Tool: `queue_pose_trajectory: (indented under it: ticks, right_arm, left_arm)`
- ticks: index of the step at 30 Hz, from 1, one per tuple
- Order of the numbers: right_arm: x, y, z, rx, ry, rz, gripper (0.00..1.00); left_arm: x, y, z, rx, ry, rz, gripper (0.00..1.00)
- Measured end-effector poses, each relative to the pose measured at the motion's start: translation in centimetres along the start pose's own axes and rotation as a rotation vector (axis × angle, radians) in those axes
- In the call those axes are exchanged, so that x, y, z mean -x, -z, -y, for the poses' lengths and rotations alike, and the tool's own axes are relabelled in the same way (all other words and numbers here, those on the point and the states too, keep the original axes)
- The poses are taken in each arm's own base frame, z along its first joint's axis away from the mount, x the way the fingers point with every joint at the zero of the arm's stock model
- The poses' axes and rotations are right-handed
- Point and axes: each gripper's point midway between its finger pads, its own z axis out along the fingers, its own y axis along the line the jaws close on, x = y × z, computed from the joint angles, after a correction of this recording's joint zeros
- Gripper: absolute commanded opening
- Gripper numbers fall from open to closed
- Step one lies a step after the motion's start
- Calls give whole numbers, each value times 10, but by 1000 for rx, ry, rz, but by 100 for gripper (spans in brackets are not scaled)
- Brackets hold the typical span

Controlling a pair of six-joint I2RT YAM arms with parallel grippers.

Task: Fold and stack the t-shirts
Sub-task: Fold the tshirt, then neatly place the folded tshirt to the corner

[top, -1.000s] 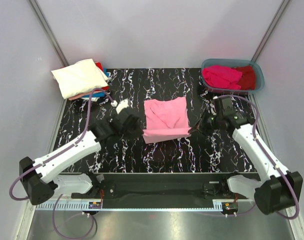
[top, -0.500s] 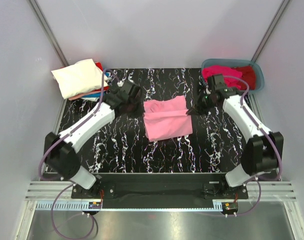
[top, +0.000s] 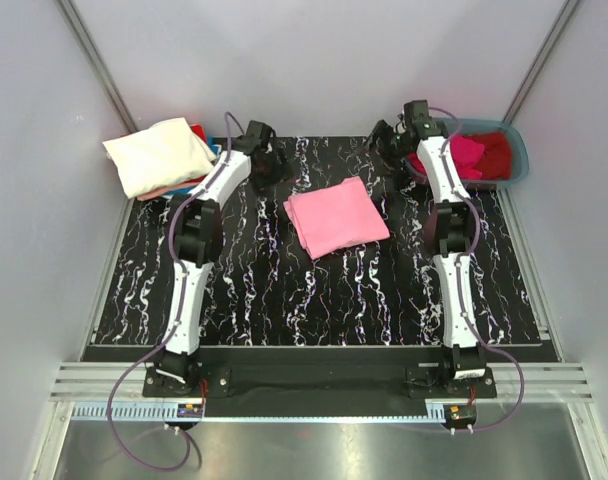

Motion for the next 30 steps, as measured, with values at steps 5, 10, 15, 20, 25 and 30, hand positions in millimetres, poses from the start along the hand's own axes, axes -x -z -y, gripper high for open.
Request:
queue_pose_trajectory:
  ticks: [5, 10, 15, 20, 25, 30]
  right_arm:
    - [-44, 0, 38, -77, -67, -125, 100]
    - [-100, 76, 26, -71, -53, -113, 100]
    - [-146, 150, -16, 79, 109, 25, 100]
    - [-278, 138, -12, 184, 255, -110, 100]
    - [-422, 114, 63, 142, 291, -333, 100]
    - [-414, 128, 73, 179, 268, -154, 100]
  left_arm:
    - [-18, -12, -44, 60, 59, -75, 88]
    - [-49, 29, -42, 36, 53, -84, 86]
    - [-58, 51, -27, -63, 46, -24, 84]
    - [-84, 27, -41, -85, 93, -62, 82]
    - [-84, 12, -34, -141, 118, -58, 79]
    - [-76, 0, -23, -193, 131, -40, 75]
